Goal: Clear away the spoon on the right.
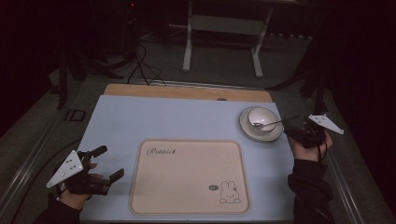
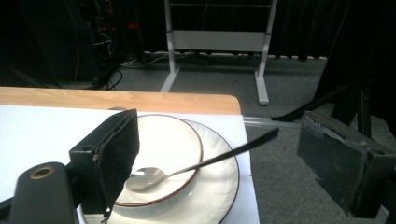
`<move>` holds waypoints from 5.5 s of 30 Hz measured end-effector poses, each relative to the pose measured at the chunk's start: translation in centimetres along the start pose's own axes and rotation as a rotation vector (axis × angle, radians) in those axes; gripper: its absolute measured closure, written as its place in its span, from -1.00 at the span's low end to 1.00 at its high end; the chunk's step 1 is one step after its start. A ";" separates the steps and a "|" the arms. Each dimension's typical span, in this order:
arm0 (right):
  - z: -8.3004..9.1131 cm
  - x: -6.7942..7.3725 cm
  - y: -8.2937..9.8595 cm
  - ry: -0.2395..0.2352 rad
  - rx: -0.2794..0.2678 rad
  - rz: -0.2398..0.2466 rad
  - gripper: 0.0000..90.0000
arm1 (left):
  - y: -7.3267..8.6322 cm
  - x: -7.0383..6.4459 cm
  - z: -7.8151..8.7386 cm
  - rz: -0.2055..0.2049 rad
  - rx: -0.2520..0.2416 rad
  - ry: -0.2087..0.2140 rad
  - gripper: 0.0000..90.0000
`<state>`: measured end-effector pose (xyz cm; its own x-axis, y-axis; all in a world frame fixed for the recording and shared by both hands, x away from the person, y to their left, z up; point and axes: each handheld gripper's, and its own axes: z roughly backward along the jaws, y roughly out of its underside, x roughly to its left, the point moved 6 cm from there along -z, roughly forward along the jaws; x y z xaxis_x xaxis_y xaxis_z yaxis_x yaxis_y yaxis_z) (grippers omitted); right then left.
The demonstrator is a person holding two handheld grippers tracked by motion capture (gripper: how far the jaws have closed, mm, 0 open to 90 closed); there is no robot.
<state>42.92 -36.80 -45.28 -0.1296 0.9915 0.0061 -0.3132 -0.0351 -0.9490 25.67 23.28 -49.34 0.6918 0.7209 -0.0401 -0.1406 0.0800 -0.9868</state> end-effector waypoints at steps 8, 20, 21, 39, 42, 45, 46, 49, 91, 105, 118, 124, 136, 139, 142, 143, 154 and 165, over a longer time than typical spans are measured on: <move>-1.4 -1.0 1.4 0.003 0.020 -0.044 -0.70 | 0.1 0.0 -0.1 -0.001 0.008 0.001 -1.00; -3.9 -2.4 2.4 -0.036 0.053 -0.158 -0.44 | 0.3 0.1 -0.3 0.003 0.017 -0.001 -1.00; -3.9 -2.4 2.4 -0.036 0.053 -0.158 -0.44 | 0.3 0.1 -0.3 0.003 0.017 -0.001 -1.00; -5.3 -3.6 3.0 -0.084 0.048 -0.413 0.30 | 0.5 0.1 -0.5 0.002 0.029 -0.003 -1.00; -5.6 -3.6 3.1 -0.084 0.051 -0.444 0.44 | 0.5 0.1 -0.5 0.001 0.028 -0.002 -1.00; -5.9 -3.8 3.1 -0.076 0.048 -0.464 0.51 | 0.5 0.0 -0.5 0.003 0.028 -0.001 -1.00; -5.9 -3.8 3.1 -0.080 0.046 -0.473 0.52 | 0.5 0.0 -0.5 0.001 0.029 -0.002 -1.00; -6.0 -4.0 2.9 -0.061 0.035 -0.493 0.66 | 0.5 0.0 -0.6 0.005 0.027 -0.002 -1.00; -2.8 -3.0 -5.0 -0.153 -0.017 -0.324 0.99 | 0.3 -0.2 -0.5 -0.021 0.026 0.004 -1.00; -1.1 -1.5 -7.7 -0.242 0.056 -0.144 0.99 | 0.3 -0.3 -0.5 -0.021 0.027 0.004 -1.00; 0.0 1.8 -7.6 -0.381 0.130 -0.047 0.99 | 0.3 -0.3 -0.6 -0.023 0.029 0.004 -1.00; 0.6 3.7 -7.2 -0.450 0.160 -0.016 0.99 | 0.3 -0.3 -0.6 -0.025 0.031 0.005 -1.00; 1.3 8.2 -5.0 -0.577 0.270 0.055 0.99 | 0.4 -0.4 -0.6 -0.028 0.032 0.004 -1.00; 1.6 10.3 -3.9 -0.620 0.324 0.071 1.00 | 0.4 -0.4 -0.6 -0.028 0.033 0.003 -1.00; 1.7 11.6 -3.1 -0.649 0.360 0.089 0.99 | 0.4 -0.4 -0.6 -0.029 0.034 0.003 -1.00; 1.7 12.1 -2.8 -0.666 0.373 0.094 0.99 | 0.4 -0.4 -0.6 -0.030 0.035 0.003 -1.00; 2.3 16.3 -0.3 -0.769 0.461 0.141 1.00 | 0.4 -0.4 -0.6 -0.031 0.036 0.003 -1.00; 3.2 19.5 1.7 -0.891 0.531 0.190 1.00 | 0.4 -0.4 -0.7 -0.032 0.037 0.004 -1.00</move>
<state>36.88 -17.92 -45.73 -0.7969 0.5211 0.3058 -0.5591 -0.4442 -0.7000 25.79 22.56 -49.82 0.6995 0.7146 -0.0090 -0.1443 0.1288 -0.9811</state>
